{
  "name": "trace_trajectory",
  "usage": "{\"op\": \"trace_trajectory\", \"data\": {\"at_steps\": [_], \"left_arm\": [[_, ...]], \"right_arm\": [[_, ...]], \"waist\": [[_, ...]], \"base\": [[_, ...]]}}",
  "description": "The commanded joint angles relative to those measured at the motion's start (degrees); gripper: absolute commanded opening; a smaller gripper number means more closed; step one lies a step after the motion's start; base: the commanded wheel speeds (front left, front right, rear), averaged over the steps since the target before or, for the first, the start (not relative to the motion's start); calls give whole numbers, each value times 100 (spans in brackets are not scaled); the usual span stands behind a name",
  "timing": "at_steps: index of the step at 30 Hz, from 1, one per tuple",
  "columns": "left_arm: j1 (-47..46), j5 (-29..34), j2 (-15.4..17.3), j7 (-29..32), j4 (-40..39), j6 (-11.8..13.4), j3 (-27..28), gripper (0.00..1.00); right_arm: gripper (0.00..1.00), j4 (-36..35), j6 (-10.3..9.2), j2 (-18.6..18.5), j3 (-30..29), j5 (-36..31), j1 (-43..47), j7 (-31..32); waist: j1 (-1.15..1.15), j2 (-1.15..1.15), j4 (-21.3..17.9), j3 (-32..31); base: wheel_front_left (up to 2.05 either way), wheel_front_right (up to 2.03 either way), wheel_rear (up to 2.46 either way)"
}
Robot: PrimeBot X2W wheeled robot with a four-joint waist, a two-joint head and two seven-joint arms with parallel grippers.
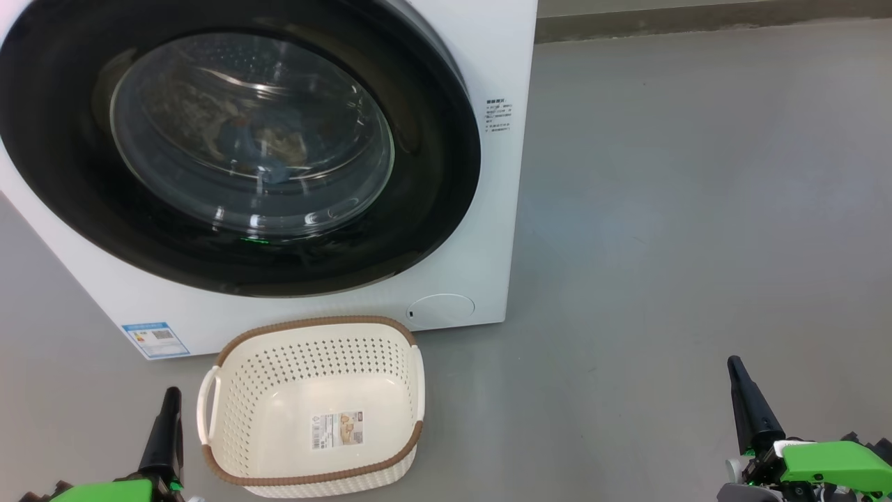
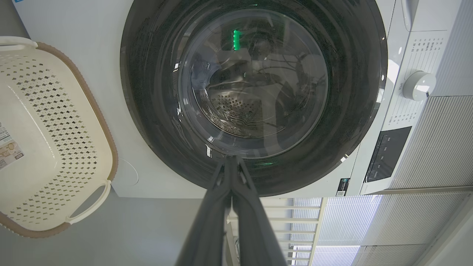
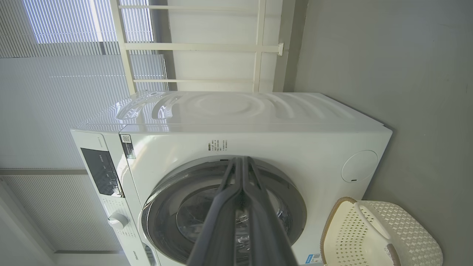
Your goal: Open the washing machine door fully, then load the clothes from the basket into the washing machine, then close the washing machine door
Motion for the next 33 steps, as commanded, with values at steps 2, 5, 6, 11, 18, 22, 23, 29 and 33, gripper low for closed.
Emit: {"op": "trace_trajectory", "data": {"at_steps": [2,5,6,11,18,22,23,29,33], "left_arm": [[-219,-15,113,21,-105,-18,188,0],[-219,-15,113,21,-105,-18,188,0],[-219,-15,113,21,-105,-18,188,0],[-220,-15,113,21,-105,-18,188,0],[-220,-15,113,22,-105,-18,189,0],[-220,-15,112,22,-105,-18,189,0],[-220,-15,112,22,-105,-18,189,0],[-220,-15,112,22,-105,-18,189,0],[-220,-14,112,22,-105,-18,189,0]], "right_arm": [[0,-144,-8,-73,140,24,-226,43],[0,-144,-8,-73,140,24,-226,43],[0,-144,-8,-73,140,24,-226,43],[0,-144,-8,-73,140,24,-226,43],[0,-144,-8,-73,140,24,-226,43],[0,-144,-8,-73,140,24,-226,43],[0,-144,-8,-73,140,24,-226,43],[0,-144,-8,-73,140,25,-226,43],[0,-144,-8,-73,140,25,-226,43]], "waist": [[0,0,0,0],[0,0,0,0],[0,0,0,0],[0,0,0,0],[0,0,0,0],[0,0,0,0],[0,0,0,0],[0,0,0,0],[0,0,0,0]], "base": [[0,0,0],[0,0,0],[0,0,0],[0,0,0],[0,0,0],[0,0,0],[0,0,0],[0,0,0],[0,0,0]]}}
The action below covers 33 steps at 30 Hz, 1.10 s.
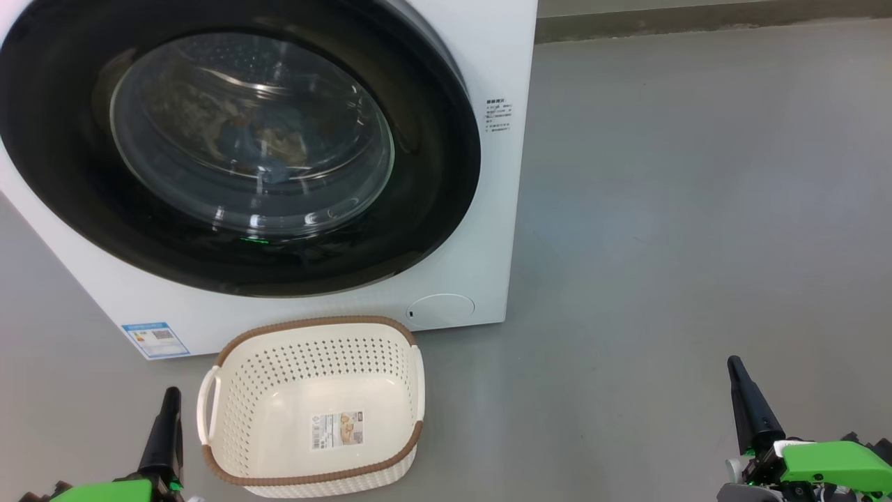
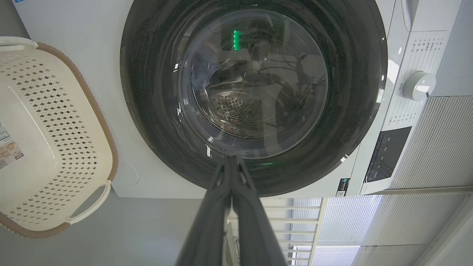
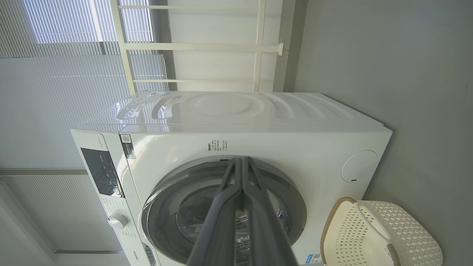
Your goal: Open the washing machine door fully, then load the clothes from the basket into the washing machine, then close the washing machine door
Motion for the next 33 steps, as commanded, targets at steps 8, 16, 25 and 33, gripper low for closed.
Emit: {"op": "trace_trajectory", "data": {"at_steps": [8,16,25,33], "left_arm": [[-220,-14,112,22,-105,-18,185,0],[-220,-14,112,22,-105,-18,185,0],[-220,-14,112,22,-105,-18,185,0],[-220,-14,112,22,-105,-18,185,0]], "right_arm": [[0,-144,-6,-73,141,25,-226,43],[0,-144,-6,-73,141,25,-226,43],[0,-144,-6,-73,141,25,-226,43],[0,-144,-6,-73,141,25,-226,43]], "waist": [[0,0,0,0],[0,0,0,0],[0,0,0,0],[0,0,0,0]], "base": [[0,0,0],[0,0,0],[0,0,0],[0,0,0]]}}
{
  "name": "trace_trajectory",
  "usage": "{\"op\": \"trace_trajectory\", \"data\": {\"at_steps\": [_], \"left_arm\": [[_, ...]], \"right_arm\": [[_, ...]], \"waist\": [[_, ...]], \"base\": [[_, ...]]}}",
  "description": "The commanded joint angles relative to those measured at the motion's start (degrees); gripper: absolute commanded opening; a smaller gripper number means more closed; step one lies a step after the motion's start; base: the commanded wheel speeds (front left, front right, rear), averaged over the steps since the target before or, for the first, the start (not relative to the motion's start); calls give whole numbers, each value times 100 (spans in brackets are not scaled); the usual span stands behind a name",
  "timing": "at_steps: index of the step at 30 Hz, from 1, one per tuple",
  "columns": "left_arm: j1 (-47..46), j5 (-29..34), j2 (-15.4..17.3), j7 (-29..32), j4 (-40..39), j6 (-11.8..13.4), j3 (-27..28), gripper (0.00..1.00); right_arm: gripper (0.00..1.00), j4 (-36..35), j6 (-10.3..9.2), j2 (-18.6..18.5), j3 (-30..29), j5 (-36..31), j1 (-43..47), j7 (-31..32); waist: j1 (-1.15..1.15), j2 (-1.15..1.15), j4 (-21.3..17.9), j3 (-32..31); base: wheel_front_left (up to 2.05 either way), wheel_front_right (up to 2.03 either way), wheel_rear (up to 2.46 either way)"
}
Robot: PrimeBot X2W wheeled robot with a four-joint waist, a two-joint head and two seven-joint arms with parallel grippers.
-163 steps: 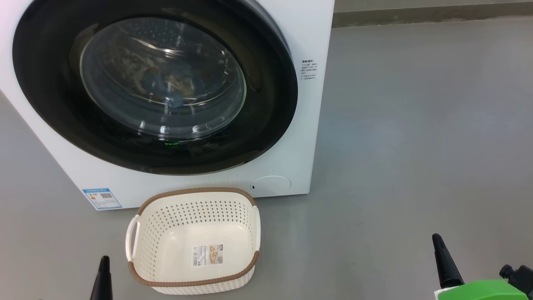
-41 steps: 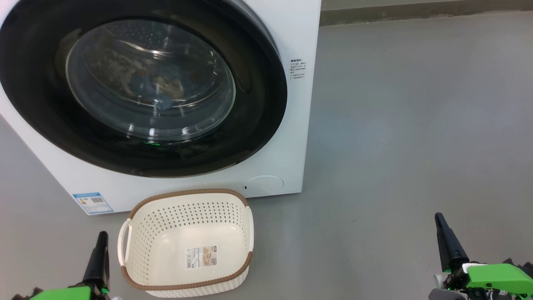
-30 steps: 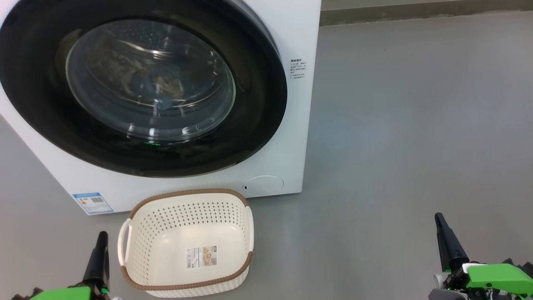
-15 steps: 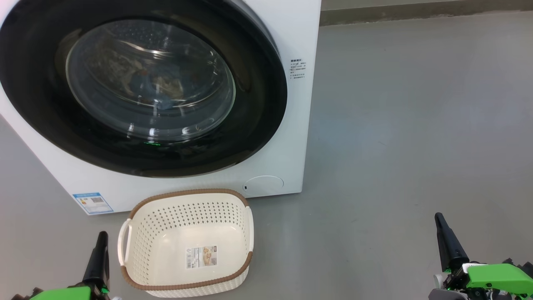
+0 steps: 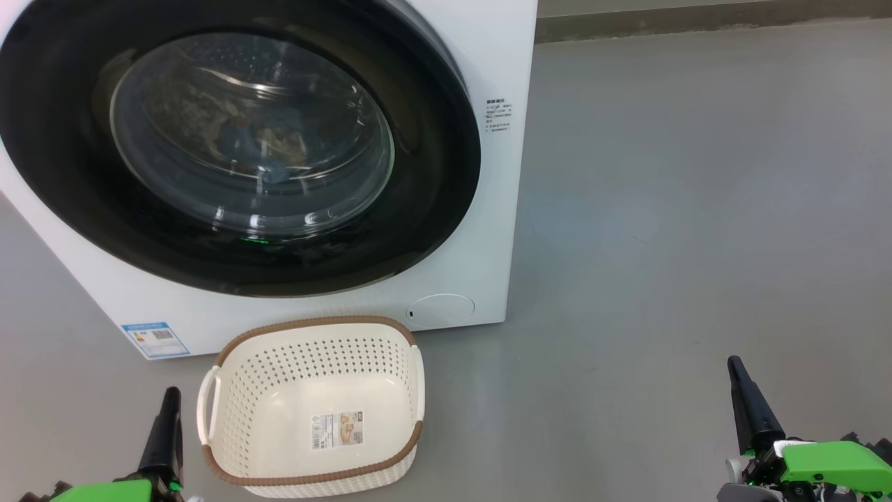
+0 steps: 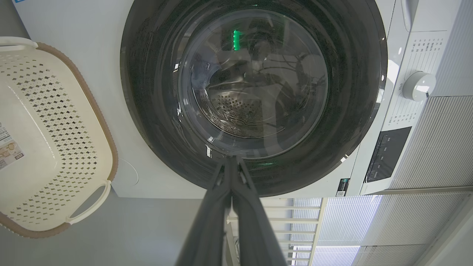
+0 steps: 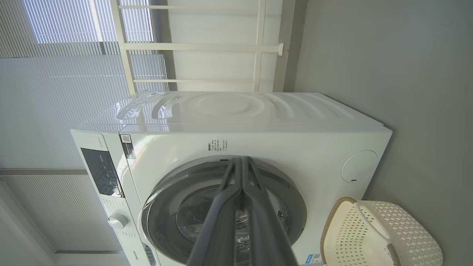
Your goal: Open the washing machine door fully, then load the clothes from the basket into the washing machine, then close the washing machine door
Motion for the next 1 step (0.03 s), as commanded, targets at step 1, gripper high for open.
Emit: {"op": "trace_trajectory", "data": {"at_steps": [1], "left_arm": [[-220,-14,112,22,-105,-18,184,0]], "right_arm": [[0,-144,-6,-73,141,25,-226,43]], "waist": [[0,0,0,0]], "base": [[0,0,0]]}}
